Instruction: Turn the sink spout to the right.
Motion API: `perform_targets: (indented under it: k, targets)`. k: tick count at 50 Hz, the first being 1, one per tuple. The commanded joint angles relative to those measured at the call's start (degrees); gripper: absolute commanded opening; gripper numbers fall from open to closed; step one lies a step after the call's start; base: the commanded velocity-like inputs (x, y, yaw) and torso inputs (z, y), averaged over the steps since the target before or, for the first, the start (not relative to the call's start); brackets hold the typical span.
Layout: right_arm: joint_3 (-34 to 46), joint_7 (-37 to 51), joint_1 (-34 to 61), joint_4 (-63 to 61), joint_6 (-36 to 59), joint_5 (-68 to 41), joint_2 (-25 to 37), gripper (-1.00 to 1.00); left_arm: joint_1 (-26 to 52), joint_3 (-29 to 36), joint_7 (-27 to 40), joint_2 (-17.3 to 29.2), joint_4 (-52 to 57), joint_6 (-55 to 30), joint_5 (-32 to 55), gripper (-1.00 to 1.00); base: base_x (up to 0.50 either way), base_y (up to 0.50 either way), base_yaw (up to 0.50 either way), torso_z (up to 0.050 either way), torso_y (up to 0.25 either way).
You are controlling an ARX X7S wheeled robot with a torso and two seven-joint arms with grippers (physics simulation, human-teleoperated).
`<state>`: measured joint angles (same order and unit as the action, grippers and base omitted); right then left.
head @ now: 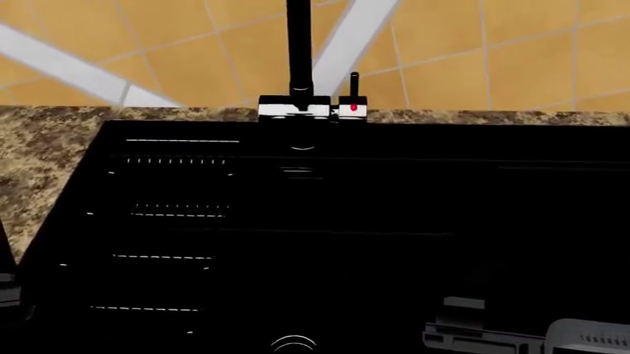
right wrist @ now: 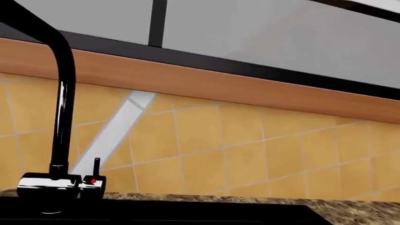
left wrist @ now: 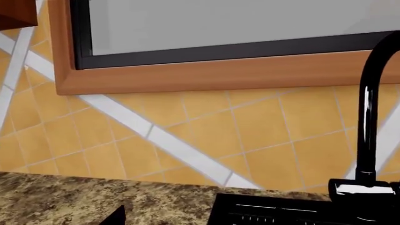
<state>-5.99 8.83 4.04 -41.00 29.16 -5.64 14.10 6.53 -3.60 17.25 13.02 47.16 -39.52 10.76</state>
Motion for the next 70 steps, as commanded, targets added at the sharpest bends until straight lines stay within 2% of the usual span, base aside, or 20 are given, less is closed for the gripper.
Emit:
perform_targets:
  k: [1, 13, 20, 36, 41, 46, 70]
  targets:
    - [0.4, -0.1, -0.2, 0.3, -0.4, -0.1, 0.4, 1.0, -0.6, 0.8, -0.6, 0.0, -0.3, 2.1, -0.1, 1.0, 0.16, 0.0, 0.0, 0.0, 0.0]
    - [0.1, 0.9, 1.0, -1.2, 2.9, -0.8, 0.5, 1.0, -0.6, 0.8, -0.2, 0.3, -0.3, 2.2, 0.3, 1.0, 0.08, 0.0, 0.0, 0.0, 0.0]
    - [1.3, 1.6, 6.5, -5.9, 10.8, -0.5, 2.0, 1.0, -1.2, 0.8, 0.0, 0.4, -0.9, 3.1, 0.6, 1.0, 0.0, 0.0, 0.0, 0.0, 0.0]
    - [2.9, 2.1, 14.4, -7.7, 17.9, -1.4, 3.0, 1.0, -1.1, -0.1, 0.3, 0.6, -1.0, 2.8, 2.4, 1.0, 0.0, 0.0, 0.0, 0.0, 0.0]
    - [4.4, 2.8, 19.0, -8.1, 21.8, -1.0, 3.3, 1.0, -0.9, 0.1, 0.4, 0.9, -0.7, 2.6, 2.5, 1.0, 0.0, 0.0, 0.0, 0.0, 0.0]
    - [6.4, 3.5, 27.1, -9.3, 29.4, -1.1, 3.5, 1.0, -0.7, 0.2, 0.5, 1.1, -0.8, 2.7, 2.8, 1.0, 0.0, 0.0, 0.0, 0.0, 0.0]
    - [9.6, 3.9, 41.1, -8.2, 37.9, -1.1, 5.0, 1.0, -1.3, 0.9, 1.3, 1.7, -1.4, 3.7, 3.0, 1.0, 0.0, 0.0, 0.0, 0.0, 0.0]
